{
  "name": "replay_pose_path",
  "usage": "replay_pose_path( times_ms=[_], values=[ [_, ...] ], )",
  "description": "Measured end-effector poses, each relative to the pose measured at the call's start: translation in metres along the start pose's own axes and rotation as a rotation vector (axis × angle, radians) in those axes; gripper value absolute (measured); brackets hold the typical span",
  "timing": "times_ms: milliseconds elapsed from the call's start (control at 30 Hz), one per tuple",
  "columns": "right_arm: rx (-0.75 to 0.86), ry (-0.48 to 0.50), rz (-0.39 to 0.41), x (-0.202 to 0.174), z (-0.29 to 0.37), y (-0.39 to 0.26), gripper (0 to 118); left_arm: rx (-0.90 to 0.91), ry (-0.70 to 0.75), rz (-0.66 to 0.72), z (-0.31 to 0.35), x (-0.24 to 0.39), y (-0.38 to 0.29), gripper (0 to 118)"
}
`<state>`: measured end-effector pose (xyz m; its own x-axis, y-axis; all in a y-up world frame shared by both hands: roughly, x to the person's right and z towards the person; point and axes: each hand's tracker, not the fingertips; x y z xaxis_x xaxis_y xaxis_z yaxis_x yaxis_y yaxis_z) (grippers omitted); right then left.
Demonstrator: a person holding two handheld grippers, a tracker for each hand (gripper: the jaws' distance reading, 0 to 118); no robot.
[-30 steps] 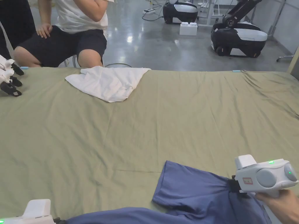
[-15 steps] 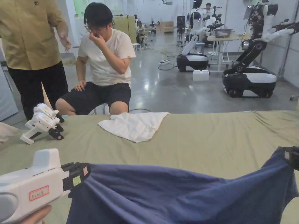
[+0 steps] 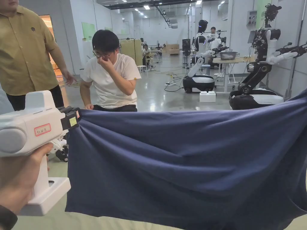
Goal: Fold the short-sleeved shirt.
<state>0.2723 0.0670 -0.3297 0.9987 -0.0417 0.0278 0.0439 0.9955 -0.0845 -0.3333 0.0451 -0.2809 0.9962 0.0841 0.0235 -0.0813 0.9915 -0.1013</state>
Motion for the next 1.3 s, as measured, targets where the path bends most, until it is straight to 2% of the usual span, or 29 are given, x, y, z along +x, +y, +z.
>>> replay_pose_path(
  times_ms=[267,467,833,967,1100,1233,1300],
  values=[
    [0.015,-0.038,0.093,-0.024,-0.074,0.016,0,-0.009,0.059,0.015,-0.071,-0.011,0.009,2],
    [0.04,-0.039,0.064,-0.036,-0.132,0.037,0,-0.02,0.086,0.031,-0.13,-0.019,0.013,2],
    [0.091,-0.056,0.072,-0.058,-0.167,0.057,0,-0.036,0.102,0.047,-0.198,-0.029,0.0,2],
    [0.038,-0.059,0.104,-0.058,-0.18,0.024,0,-0.092,0.105,0.044,-0.213,-0.028,-0.035,2],
    [-0.077,-0.021,0.057,-0.052,-0.189,-0.043,0,-0.216,0.1,0.077,-0.224,-0.028,-0.107,2],
    [-0.163,-0.001,0.085,-0.048,-0.171,-0.114,0,-0.281,0.094,0.137,-0.2,-0.026,-0.179,2],
    [-0.18,0.007,0.039,-0.043,-0.142,-0.14,0,-0.311,0.09,0.176,-0.176,-0.028,-0.206,2]
  ],
)
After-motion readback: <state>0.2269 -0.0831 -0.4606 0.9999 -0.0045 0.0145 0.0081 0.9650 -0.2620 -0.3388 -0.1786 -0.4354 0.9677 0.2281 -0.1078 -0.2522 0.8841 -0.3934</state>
